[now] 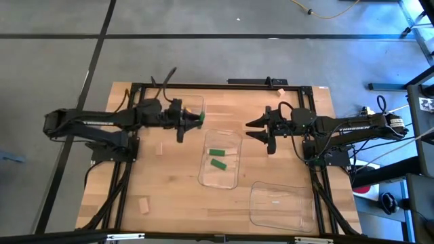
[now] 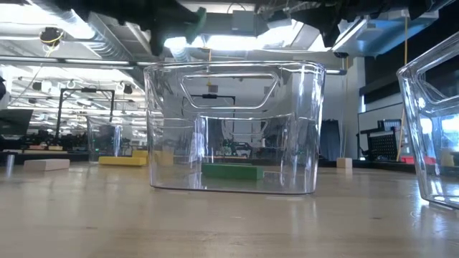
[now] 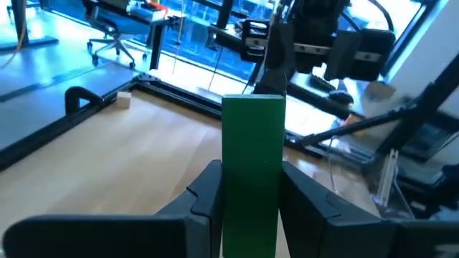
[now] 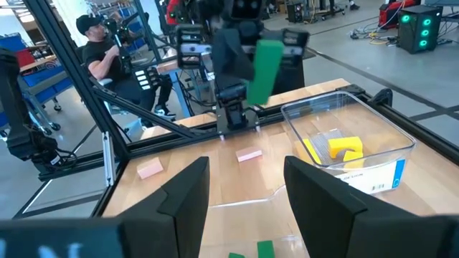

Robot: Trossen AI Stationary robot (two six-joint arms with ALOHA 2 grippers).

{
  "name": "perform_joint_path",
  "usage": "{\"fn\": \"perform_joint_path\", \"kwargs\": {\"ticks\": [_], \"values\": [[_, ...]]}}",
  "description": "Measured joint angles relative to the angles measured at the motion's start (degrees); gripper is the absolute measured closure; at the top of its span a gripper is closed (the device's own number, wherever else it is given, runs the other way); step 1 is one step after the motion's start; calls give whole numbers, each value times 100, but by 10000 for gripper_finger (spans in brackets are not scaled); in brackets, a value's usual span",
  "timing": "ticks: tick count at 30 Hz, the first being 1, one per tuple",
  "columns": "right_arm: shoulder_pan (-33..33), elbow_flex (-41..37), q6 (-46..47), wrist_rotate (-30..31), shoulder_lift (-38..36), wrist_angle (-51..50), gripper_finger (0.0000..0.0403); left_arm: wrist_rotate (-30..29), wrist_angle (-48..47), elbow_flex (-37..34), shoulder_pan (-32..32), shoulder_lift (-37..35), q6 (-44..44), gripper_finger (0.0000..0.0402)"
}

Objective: Sort & place blocks by color
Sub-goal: Put the green block into the middle transparent bin

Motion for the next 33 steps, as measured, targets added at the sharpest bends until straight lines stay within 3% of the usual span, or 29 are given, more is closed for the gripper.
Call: {"fn": "perform_joint_path", "kwargs": {"ticks": [7,25,29,33], "values": [[0,0,0,0,0,73,219,207,1146,-23,-90,437,-33,312],[0,0,20,0,0,77,219,-197,1227,-18,-472,493,-39,312],[0,0,22,0,0,77,219,-232,885,348,-666,741,-51,312],[0,0,22,182,0,77,219,-147,-470,1300,-927,1444,292,312]]}}
